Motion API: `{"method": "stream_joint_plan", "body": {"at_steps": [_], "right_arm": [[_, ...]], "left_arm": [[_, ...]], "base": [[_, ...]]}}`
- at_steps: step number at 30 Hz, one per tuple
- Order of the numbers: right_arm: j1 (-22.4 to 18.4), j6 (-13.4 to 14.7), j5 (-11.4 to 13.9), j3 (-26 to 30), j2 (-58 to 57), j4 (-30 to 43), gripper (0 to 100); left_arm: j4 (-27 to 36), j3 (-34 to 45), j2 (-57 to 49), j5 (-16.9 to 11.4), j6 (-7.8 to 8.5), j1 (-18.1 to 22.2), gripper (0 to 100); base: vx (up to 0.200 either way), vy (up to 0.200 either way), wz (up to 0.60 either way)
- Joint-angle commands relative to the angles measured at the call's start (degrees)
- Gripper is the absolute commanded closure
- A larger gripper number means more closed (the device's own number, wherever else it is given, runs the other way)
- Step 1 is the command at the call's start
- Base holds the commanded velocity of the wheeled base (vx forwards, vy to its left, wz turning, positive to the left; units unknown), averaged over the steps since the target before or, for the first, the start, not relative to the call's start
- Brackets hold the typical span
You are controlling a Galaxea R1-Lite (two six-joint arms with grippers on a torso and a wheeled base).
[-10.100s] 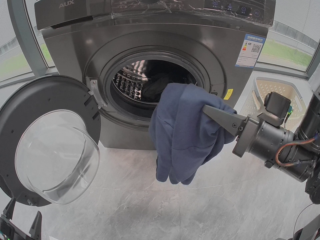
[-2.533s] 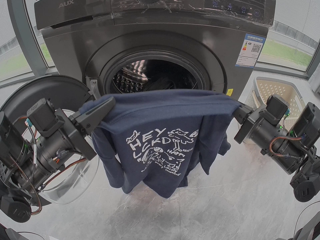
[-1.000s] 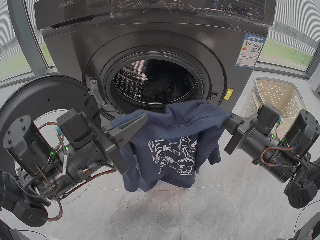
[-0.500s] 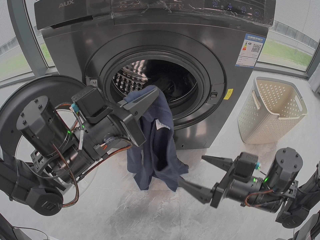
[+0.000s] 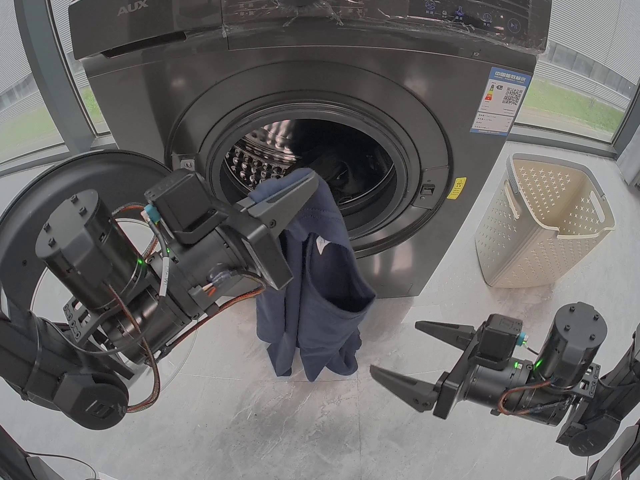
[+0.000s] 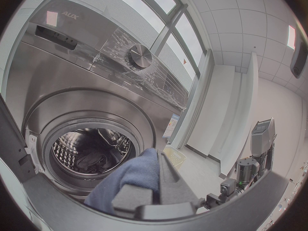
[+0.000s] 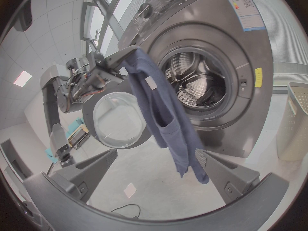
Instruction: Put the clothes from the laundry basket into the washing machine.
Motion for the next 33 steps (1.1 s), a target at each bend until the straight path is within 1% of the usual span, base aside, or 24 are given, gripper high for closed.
{"method": "stream_joint_plan", "body": {"at_steps": [1,9,12,14,17,20,22,23,24,25,28,29,30,31,33], "right_arm": [[-3.47,-0.49,-0.10,-1.93,-0.15,-0.01,0],[-3.73,-0.49,-0.01,-5.44,2.75,-0.01,0],[-4.08,-0.76,0.34,-4.83,3.98,-0.10,0],[-3.56,-0.93,0.69,-3.24,3.98,-0.10,0],[-3.03,-2.60,2.71,0.89,3.28,-0.01,0],[-3.91,-2.95,2.98,1.94,4.16,-0.01,0],[-5.31,-2.95,2.89,0.18,6.88,-0.10,0],[-6.72,-2.95,2.89,-1.57,8.64,-0.10,0],[-6.90,-2.95,2.89,-1.84,8.90,-0.01,0],[-9.18,-3.13,2.89,-5.53,11.63,0.08,0],[-11.82,-4.27,3.06,-11.15,16.37,0.60,0],[-12.17,-4.53,3.06,-12.74,17.52,0.69,0],[-12.17,-4.53,3.06,-13.18,17.96,0.69,0],[-12.08,-4.53,3.15,-15.55,19.63,0.96,0],[-11.47,-4.62,3.15,-18.01,21.47,1.04,0]], "left_arm": [[-0.02,0.01,-0.35,-0.03,-0.01,0.01,100],[-0.02,0.10,-0.70,-0.21,0.07,-0.08,100],[-0.11,0.10,-0.96,-0.21,0.07,-0.08,100],[-0.20,0.01,-1.31,-0.12,0.07,-0.08,100],[-0.20,-0.60,-1.31,-0.12,0.07,0.19,100],[-0.46,-0.78,-1.67,-0.12,0.07,0.27,100],[-0.55,-0.16,-2.90,-0.12,-0.01,-0.17,100],[-0.55,0.01,-3.34,-0.21,-0.01,-0.34,100],[-0.55,0.01,-3.34,-0.21,-0.01,-0.34,100],[-0.55,0.54,-3.95,-0.21,-0.01,-0.43,100],[-0.46,1.07,-4.83,-0.21,-0.01,-0.43,100],[-0.37,1.33,-4.92,-0.21,-0.01,-0.43,100],[-0.37,1.33,-5.01,-0.21,-0.01,-0.43,100],[-0.55,1.77,-5.01,-0.21,-0.01,-0.52,100],[-0.55,2.21,-5.09,-0.21,-0.01,-0.52,100]], "base": [[0.000,0.000,0.00],[0.000,0.000,0.00],[0.000,0.000,0.00],[0.000,0.000,0.00],[0.000,0.000,0.00],[0.000,0.000,0.00],[0.000,0.000,0.00],[0.000,0.000,0.00],[0.000,0.000,0.00],[0.000,0.000,0.00],[0.000,0.000,0.00],[0.000,0.000,0.00],[0.000,0.000,0.00],[0.000,0.000,0.00],[0.000,0.000,0.00]]}}
